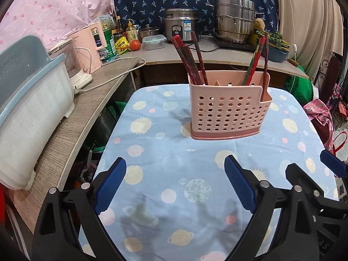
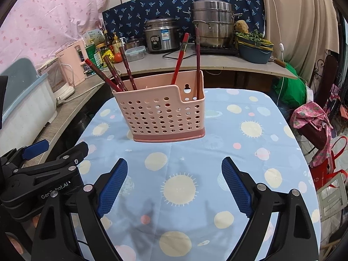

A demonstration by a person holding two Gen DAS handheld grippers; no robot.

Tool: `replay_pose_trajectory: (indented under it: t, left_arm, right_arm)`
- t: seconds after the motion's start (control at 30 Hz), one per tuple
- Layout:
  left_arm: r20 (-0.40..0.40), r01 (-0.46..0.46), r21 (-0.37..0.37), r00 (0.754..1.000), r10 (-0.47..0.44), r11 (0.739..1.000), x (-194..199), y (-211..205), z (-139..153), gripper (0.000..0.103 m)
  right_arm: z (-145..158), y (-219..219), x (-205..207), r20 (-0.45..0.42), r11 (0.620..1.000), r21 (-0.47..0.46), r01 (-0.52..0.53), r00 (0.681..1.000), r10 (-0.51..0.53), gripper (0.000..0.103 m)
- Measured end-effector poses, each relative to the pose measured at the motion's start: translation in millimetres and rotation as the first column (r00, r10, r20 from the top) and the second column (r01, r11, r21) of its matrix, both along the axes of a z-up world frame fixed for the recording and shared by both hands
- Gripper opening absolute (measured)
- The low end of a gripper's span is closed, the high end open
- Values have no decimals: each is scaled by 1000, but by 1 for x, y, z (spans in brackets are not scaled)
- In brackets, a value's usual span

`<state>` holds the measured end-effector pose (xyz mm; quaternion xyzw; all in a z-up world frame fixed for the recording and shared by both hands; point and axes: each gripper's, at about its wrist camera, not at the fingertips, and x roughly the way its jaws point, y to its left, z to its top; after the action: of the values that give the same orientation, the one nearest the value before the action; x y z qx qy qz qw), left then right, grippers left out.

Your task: Organize utensils

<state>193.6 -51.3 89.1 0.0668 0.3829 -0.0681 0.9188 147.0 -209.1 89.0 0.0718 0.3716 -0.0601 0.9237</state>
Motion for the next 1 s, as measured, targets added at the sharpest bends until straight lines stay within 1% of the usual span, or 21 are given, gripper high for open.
replay_pose_trajectory:
  t: [0.2, 0.33, 1.0]
  left_arm:
    - [-10, -8, 0, 1000, 8, 1000, 3, 0, -2, 90]
    - [-7, -13, -3, 1000, 13, 1000, 4, 2, -3, 94]
    - [-22, -31, 9, 999, 31, 999, 11, 0, -10, 95]
  right_arm:
    - [-2, 0, 2, -7, 1000, -2, 5, 1000, -5, 85]
    - [-4, -1, 3, -9, 1000, -5, 14, 1000, -14, 85]
    - [-10, -10, 7, -19, 999, -7, 37, 999, -37, 85]
